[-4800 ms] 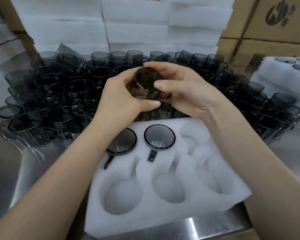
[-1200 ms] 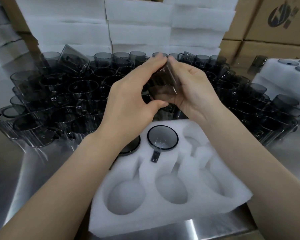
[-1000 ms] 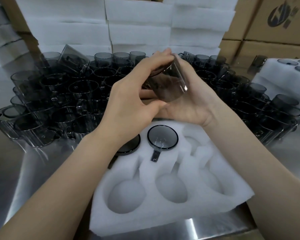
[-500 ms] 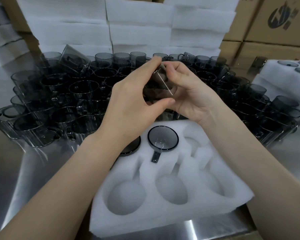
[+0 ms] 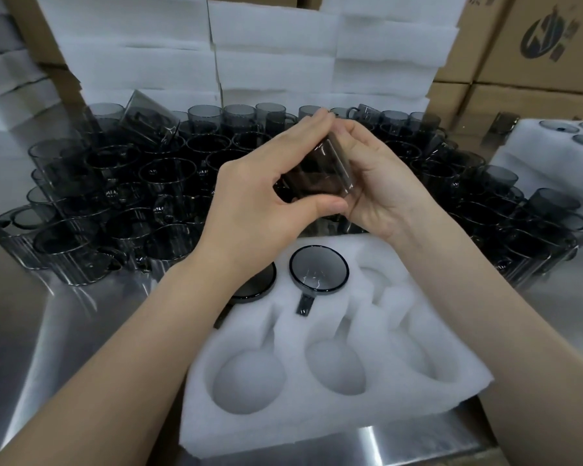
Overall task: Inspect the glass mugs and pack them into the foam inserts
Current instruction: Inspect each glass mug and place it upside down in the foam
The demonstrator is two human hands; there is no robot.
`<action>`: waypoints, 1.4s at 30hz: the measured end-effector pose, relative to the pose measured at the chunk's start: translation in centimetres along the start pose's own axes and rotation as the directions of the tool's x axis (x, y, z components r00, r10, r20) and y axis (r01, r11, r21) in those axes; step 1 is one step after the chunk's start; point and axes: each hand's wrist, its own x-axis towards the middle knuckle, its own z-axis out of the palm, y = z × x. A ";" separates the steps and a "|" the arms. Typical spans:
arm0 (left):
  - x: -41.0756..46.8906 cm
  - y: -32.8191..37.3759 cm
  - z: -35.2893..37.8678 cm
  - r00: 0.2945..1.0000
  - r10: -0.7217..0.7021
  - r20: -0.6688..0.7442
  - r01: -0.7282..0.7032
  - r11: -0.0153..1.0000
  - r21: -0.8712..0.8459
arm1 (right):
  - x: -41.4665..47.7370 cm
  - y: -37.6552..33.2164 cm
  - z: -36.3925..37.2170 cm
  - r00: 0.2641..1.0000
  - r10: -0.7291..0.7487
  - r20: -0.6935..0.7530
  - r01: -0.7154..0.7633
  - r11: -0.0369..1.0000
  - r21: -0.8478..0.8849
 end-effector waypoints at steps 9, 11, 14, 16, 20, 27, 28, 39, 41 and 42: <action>0.6 -0.6 -0.8 0.962 -0.191 -0.195 0.160 0.973 -0.164 | -0.7 -0.5 0.2 0.944 0.236 0.230 -0.239 0.971 -0.013; 0.7 -0.7 -0.8 0.955 -0.199 -0.222 0.166 0.973 -0.158 | -0.7 -0.7 0.4 0.942 0.273 0.194 -0.258 0.961 -0.095; 0.8 -0.7 -0.7 0.940 -0.195 -0.279 0.168 0.979 -0.117 | -0.6 -1.2 0.7 0.946 0.296 0.134 -0.260 0.937 -0.233; 0.7 -0.6 -0.7 0.932 -0.202 -0.301 0.181 0.979 -0.097 | -0.6 -1.4 0.9 0.951 0.291 0.101 -0.258 0.932 -0.255; 0.8 -0.6 -0.7 0.911 -0.240 -0.335 0.222 0.971 -0.094 | -0.7 -1.6 0.7 0.976 0.215 0.033 -0.195 0.931 -0.309; 0.6 -0.5 -0.9 0.885 -0.360 -0.297 0.298 0.926 -0.233 | -2.6 -3.7 -0.7 0.998 0.032 0.050 0.000 0.840 -0.542; 0.6 -0.4 -0.8 0.889 -0.359 -0.285 0.297 0.925 -0.237 | -3.2 -4.3 -1.0 0.995 0.023 0.099 0.036 0.828 -0.559; 0.6 -0.7 -0.4 0.931 -0.338 -0.136 0.323 0.939 -0.121 | -7.8 -7.8 0.3 0.923 0.376 0.077 0.115 -0.079 -0.990; 0.6 -0.7 -0.4 0.940 -0.324 -0.109 0.315 0.945 -0.088 | -8.0 -7.6 1.0 0.926 0.375 0.042 0.118 -0.180 -0.977; 0.5 -0.7 -0.4 0.942 -0.321 -0.097 0.315 0.946 -0.072 | -8.0 -7.5 1.3 0.924 0.381 0.022 0.114 -0.220 -0.969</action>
